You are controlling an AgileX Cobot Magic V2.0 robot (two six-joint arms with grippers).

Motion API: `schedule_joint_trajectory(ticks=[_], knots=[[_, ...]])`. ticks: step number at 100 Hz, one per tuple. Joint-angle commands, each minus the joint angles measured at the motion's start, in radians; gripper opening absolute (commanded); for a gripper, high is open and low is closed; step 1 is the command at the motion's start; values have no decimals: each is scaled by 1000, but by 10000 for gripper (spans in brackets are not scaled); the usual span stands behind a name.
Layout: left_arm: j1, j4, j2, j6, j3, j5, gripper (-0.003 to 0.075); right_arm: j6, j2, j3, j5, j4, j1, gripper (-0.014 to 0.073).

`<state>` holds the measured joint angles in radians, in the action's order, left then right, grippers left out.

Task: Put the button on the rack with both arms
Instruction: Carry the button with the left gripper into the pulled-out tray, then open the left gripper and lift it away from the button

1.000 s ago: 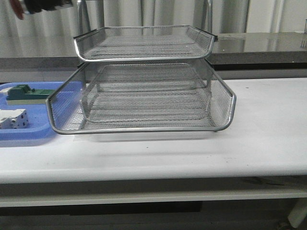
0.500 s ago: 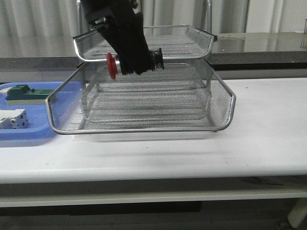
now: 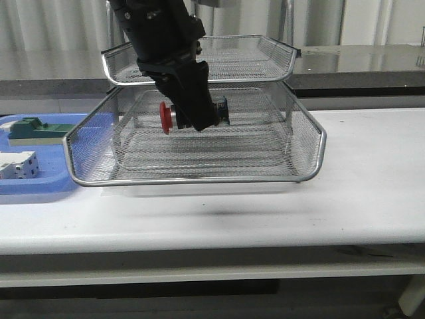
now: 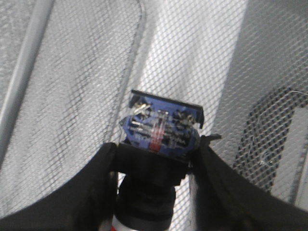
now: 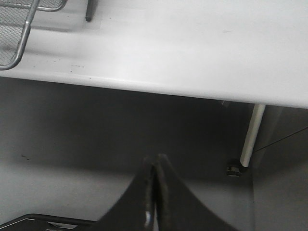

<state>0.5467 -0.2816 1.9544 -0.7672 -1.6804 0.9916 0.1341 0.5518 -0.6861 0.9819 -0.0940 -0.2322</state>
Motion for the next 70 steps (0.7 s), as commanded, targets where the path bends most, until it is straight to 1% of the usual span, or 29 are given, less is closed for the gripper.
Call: schedule_joint_trajectory(ticks=[1,10,17,22,28,29,41,48,58,70], knots=[[6,-4,-43,2,-26,-40,-20,-3,2,-25,-47,-19,6,-67],[6,-4,-37,2,-26,-28,-13,-3,2,-25,-47,-19,6,-67],[6,-4,-37,2,-26,-17,27,-3,2,-25,-47,-19,6,-67],[6,-4,-37,2,-26,-13,74,-3,2,-25,-47,-19,6,-67],[6,-4,-31,2,-26,-11,160,-3,2,-25,-47,-19,6,-67],[6,-4,-30,2,-26,-11,160,-3,2,-25,-47,-19,6,-67],[6,-4,-19,2,-26,0,329,-3,2,-25,-47,-19,6,-67],[6,-4,-13,2,-26,6,400,-3,2,-25,-47,-19,6,-67],[6,-4,-11,2,-26,6,454,-3,2,-25,-47,-19,6,-67],[6,-6,-11,2,-48,13,470,-3,2,-25,-47,-19,6,-67]])
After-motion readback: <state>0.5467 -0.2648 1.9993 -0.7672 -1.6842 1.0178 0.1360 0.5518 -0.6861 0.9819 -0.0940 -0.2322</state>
